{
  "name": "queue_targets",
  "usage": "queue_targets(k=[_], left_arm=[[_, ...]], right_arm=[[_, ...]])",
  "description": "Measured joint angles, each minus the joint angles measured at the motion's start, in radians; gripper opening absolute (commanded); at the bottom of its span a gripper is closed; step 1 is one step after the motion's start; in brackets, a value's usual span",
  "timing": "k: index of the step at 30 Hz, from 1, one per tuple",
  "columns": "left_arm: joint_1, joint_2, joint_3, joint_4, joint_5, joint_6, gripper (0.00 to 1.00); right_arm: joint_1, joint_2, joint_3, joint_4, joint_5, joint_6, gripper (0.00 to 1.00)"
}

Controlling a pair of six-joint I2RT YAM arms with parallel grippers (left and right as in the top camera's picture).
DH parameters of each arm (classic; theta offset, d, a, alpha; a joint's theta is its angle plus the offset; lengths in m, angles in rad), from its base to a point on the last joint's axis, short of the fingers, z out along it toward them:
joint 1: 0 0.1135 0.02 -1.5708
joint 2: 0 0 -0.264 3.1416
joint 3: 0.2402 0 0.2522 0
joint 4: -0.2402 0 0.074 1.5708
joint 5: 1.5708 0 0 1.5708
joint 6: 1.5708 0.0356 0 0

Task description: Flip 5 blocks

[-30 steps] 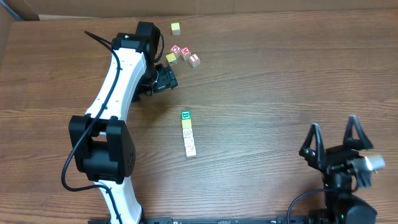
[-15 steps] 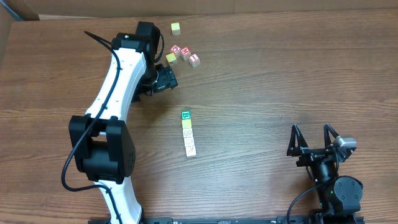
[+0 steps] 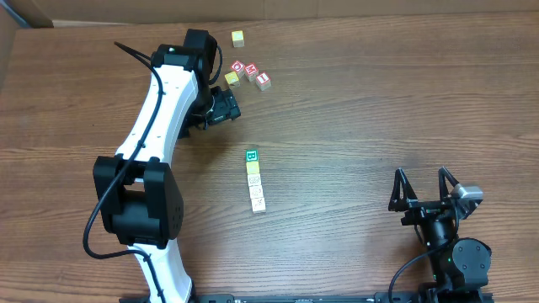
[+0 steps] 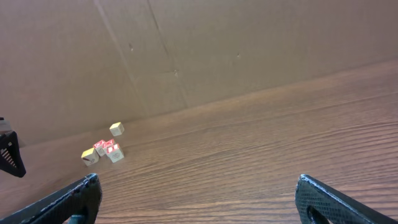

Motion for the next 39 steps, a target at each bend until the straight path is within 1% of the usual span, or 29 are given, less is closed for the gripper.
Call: queue_targets(k=[28,32,39], left_arm=[[0.000,-0.019,0.000,0.005,0.000,0.000,1.00],[0.000,-0.110,0.000,0.005,0.000,0.000,1.00],[0.000,-0.438,0.001,0.008,0.000,0.000,1.00]], right_arm=[[0.000,0.000,0.000,0.000,0.000,0.000,1.00],[0.000,0.000,0.000,0.000,0.000,0.000,1.00],[0.000,0.000,0.000,0.000,0.000,0.000,1.00]])
